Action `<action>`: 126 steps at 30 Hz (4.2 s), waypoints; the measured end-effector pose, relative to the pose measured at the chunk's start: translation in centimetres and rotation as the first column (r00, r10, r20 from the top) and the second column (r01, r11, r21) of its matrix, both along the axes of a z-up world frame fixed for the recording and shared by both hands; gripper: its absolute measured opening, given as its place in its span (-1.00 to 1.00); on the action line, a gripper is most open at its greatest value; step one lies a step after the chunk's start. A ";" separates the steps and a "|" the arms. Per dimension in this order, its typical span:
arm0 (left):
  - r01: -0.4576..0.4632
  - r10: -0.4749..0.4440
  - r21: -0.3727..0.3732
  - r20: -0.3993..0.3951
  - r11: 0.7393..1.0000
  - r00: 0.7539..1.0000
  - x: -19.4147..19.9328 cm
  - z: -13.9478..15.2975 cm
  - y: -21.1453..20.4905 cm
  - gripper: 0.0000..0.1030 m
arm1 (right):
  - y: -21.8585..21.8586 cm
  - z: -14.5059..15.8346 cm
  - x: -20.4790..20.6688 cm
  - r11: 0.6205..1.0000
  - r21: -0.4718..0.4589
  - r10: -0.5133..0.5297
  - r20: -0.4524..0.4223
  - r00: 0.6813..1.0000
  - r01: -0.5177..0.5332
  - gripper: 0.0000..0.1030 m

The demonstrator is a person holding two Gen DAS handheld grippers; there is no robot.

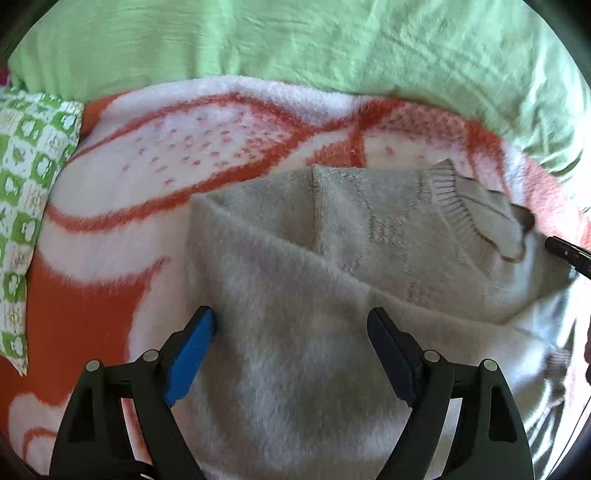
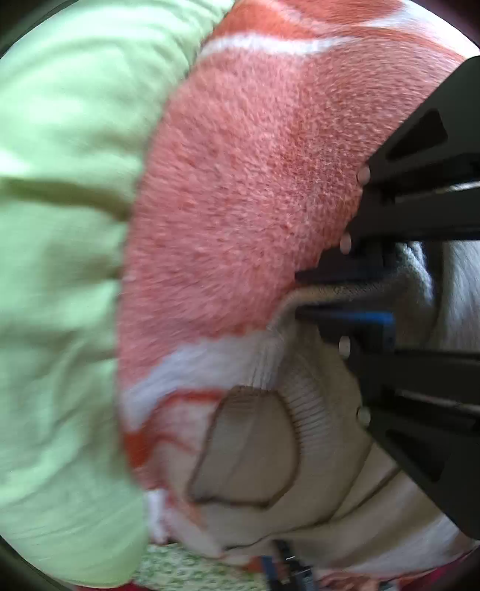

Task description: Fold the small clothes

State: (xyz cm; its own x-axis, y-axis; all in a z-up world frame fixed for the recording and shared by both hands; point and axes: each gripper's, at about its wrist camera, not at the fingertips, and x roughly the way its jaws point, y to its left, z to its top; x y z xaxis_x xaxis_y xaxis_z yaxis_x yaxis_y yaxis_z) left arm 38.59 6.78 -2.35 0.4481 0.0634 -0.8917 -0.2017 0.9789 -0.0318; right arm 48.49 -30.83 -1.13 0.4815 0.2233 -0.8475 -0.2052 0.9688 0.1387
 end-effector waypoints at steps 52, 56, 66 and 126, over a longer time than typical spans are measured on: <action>0.087 -0.150 -0.293 -0.202 0.952 0.968 -43.0 -2.8 3.6 0.71 | -0.9 -3.0 -49.3 0.855 0.330 -0.344 -0.218 0.913 0.401 0.22; 0.122 -0.182 -0.325 -0.160 0.938 0.970 -42.5 -2.7 2.5 0.65 | -0.8 -3.3 -48.9 0.853 0.321 -0.354 -0.224 0.908 0.411 -0.12; 0.261 -0.289 -0.233 -0.093 0.937 0.953 -42.9 -2.0 0.6 -0.80 | -3.0 -1.1 -51.1 0.857 0.324 -0.360 -0.180 0.915 0.401 -0.86; 0.213 -0.132 -0.353 0.238 0.911 0.962 -23.4 9.3 2.3 -0.84 | -6.7 6.6 -34.1 0.715 0.631 -0.393 0.008 0.920 0.300 -0.84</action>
